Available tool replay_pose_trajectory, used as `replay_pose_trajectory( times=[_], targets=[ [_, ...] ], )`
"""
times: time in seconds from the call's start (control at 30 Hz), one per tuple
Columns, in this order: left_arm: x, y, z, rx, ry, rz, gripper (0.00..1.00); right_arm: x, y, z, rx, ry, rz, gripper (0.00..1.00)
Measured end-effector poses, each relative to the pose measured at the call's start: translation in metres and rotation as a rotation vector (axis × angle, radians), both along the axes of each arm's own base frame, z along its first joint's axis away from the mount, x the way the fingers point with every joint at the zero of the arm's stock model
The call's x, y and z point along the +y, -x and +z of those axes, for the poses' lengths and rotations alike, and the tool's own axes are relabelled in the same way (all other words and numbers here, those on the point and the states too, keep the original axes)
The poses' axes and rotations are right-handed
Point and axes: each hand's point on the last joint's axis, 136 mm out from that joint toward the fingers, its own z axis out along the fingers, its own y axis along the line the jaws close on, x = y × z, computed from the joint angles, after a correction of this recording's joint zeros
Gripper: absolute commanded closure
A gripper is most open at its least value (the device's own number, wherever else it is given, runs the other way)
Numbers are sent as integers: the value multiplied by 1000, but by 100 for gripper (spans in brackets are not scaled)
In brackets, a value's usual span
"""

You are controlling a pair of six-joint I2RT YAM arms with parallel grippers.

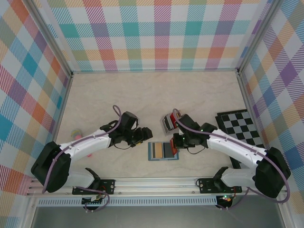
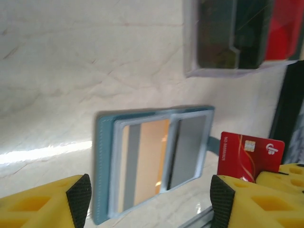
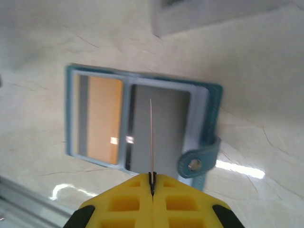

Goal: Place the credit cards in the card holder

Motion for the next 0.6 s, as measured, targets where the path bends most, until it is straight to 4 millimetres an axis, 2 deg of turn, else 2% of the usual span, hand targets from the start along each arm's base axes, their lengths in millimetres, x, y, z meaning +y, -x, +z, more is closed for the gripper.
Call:
replay_pose_trajectory(
  times=[0.2, 0.6],
  targets=[
    [-3, 10, -16, 22, -48, -26, 36, -17, 4, -19, 9, 71, -62, 96],
    [-10, 21, -43, 69, -89, -66, 44, -16, 5, -32, 11, 50, -80, 96]
  ],
)
